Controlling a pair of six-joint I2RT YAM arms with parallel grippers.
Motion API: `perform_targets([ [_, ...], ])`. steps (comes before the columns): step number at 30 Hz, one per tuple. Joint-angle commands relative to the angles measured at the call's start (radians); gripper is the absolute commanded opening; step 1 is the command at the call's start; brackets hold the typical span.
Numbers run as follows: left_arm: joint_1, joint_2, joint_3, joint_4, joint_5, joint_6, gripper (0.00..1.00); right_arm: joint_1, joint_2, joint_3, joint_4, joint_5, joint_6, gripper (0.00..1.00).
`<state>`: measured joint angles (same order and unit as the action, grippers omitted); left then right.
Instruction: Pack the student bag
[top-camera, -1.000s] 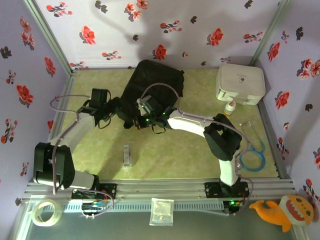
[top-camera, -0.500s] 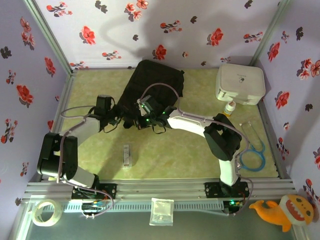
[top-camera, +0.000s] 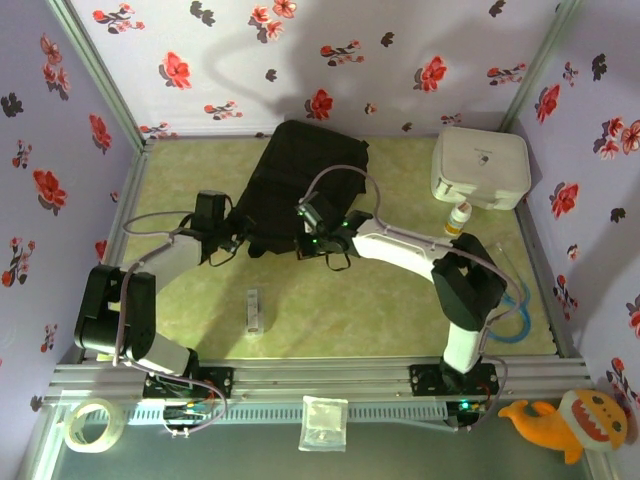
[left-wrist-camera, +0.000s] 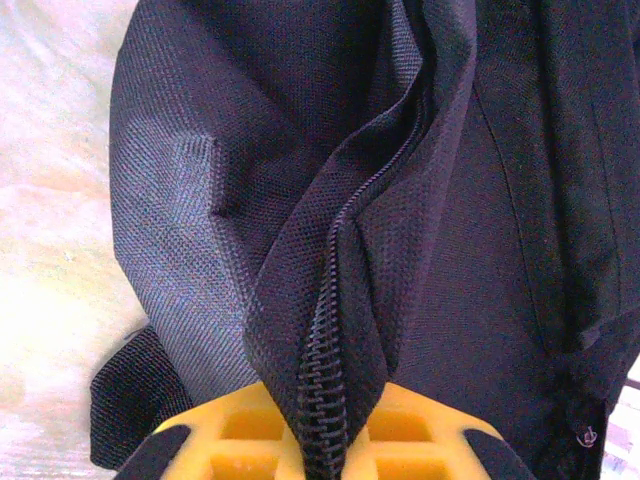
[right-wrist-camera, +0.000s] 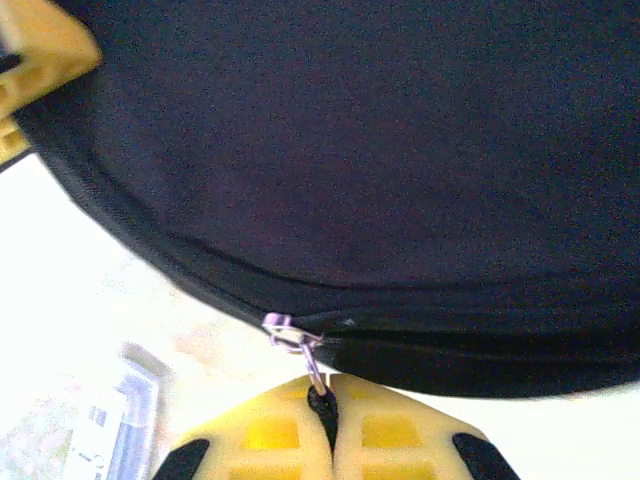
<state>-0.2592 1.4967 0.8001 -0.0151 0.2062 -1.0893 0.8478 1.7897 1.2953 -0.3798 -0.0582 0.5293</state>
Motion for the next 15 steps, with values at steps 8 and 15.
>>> perform_targets([
  [8,0.013,-0.034,-0.022,-0.071,-0.068,0.071,0.0,-0.098,-0.121,-0.077,-0.1,0.125,0.101,0.0],
  [15,0.012,-0.034,-0.042,-0.126,-0.068,0.13,0.0,-0.157,-0.11,-0.044,-0.145,0.104,0.085,0.0],
])
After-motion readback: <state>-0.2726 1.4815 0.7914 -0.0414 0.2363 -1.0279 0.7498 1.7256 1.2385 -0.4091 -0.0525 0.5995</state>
